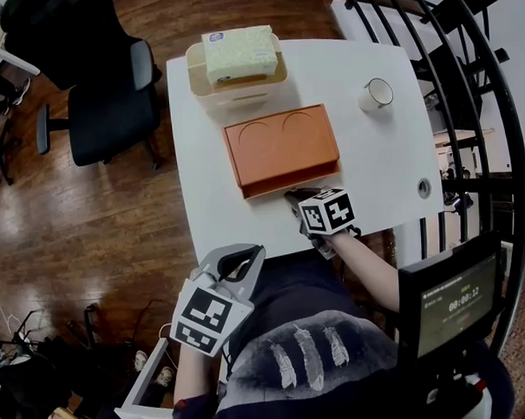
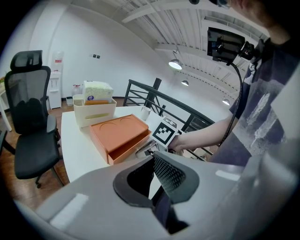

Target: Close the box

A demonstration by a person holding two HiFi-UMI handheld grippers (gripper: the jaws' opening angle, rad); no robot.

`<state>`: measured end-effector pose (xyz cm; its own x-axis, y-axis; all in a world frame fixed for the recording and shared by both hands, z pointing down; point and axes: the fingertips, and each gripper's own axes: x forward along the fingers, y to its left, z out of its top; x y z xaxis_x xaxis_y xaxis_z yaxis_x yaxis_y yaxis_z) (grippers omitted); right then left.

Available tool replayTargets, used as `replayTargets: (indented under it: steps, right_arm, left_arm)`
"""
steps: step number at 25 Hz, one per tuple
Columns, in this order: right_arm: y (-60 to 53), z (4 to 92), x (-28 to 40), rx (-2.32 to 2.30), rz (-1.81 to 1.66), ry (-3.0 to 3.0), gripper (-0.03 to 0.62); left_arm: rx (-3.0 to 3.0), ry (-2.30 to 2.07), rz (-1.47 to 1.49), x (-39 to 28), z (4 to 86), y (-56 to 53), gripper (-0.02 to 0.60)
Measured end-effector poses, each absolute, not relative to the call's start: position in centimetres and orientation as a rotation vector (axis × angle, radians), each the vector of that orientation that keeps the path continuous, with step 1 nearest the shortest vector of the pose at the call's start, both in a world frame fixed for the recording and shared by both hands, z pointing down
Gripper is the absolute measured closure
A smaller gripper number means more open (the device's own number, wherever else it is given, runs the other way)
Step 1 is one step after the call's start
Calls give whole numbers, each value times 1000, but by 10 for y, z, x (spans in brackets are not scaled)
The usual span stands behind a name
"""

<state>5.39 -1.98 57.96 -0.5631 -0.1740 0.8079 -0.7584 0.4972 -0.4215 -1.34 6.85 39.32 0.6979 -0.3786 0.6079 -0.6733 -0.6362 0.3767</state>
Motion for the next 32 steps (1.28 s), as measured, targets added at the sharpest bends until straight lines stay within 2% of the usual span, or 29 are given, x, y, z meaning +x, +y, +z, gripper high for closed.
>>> replayTargets:
  steps: [32]
  right_arm:
    - [-32, 577, 48, 768, 1048, -2028, 592]
  left_arm:
    - [2290, -810, 624, -19, 392, 61, 578]
